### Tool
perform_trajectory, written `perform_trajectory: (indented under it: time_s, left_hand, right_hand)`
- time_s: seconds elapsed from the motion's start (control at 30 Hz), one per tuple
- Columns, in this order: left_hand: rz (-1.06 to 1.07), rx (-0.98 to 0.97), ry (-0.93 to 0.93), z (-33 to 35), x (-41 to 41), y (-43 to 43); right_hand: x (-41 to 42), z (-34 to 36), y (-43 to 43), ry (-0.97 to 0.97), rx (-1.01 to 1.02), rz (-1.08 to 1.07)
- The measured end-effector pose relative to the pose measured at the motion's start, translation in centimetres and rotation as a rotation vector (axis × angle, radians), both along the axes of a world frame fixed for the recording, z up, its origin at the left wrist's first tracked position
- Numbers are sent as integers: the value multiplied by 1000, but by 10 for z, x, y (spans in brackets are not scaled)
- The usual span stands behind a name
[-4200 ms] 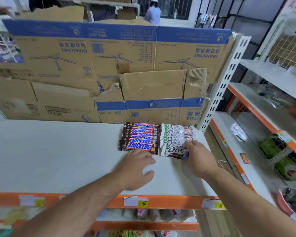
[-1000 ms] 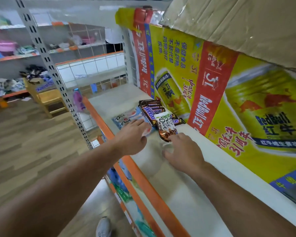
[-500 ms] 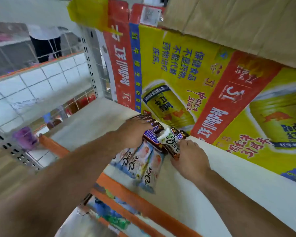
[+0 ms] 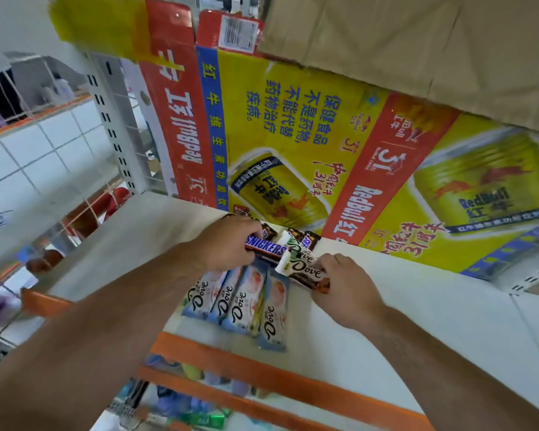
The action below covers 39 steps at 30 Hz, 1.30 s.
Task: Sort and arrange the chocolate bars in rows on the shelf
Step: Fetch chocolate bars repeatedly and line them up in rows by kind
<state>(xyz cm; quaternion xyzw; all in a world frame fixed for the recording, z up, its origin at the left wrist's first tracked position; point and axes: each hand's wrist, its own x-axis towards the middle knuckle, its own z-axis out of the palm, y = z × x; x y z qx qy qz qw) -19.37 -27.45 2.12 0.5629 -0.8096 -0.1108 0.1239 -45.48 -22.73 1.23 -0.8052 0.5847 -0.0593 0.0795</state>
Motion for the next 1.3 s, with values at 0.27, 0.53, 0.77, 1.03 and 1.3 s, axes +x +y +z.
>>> perform_trajectory:
  time_s: [0.27,0.53,0.77,1.03,1.3]
  left_hand:
    - [-43,-30,192,-4,-65,11]
    - [-218,-152,156,17,-187,40]
    - [-329,-134,154,18,-336,102]
    - [-457,-117,201,24,-508,162]
    - [-643,-71,245,23,-645,172]
  right_hand:
    - [-53,-2,40,13,-64,-46]
    - [-163,6,98,-12,-147,-186]
    - [-302,11,176,-13,-178,-264]
    - [-455,30,266,44,-205,-427]
    - [-554,28,313,46,-248,-600]
